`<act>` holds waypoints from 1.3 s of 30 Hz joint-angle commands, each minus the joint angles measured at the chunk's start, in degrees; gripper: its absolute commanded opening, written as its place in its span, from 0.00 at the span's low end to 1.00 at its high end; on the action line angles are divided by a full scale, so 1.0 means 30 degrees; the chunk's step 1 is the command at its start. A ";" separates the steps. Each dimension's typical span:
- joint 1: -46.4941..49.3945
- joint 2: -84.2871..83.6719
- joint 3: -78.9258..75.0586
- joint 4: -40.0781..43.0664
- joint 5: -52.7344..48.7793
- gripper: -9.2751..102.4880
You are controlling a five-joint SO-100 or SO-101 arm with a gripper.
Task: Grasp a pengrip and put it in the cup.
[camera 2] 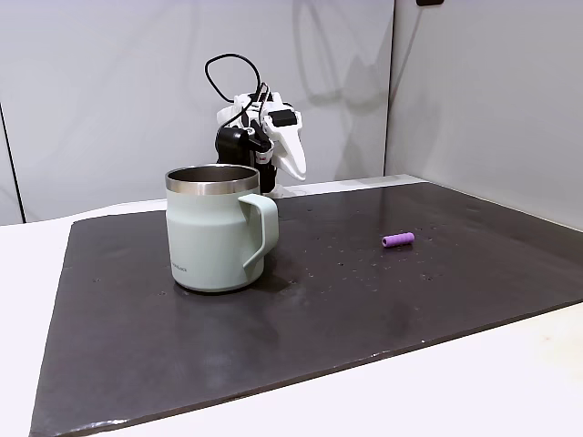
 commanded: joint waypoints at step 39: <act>-0.5068 -1.9072 -2.4287 1.1748 0.5039 0.22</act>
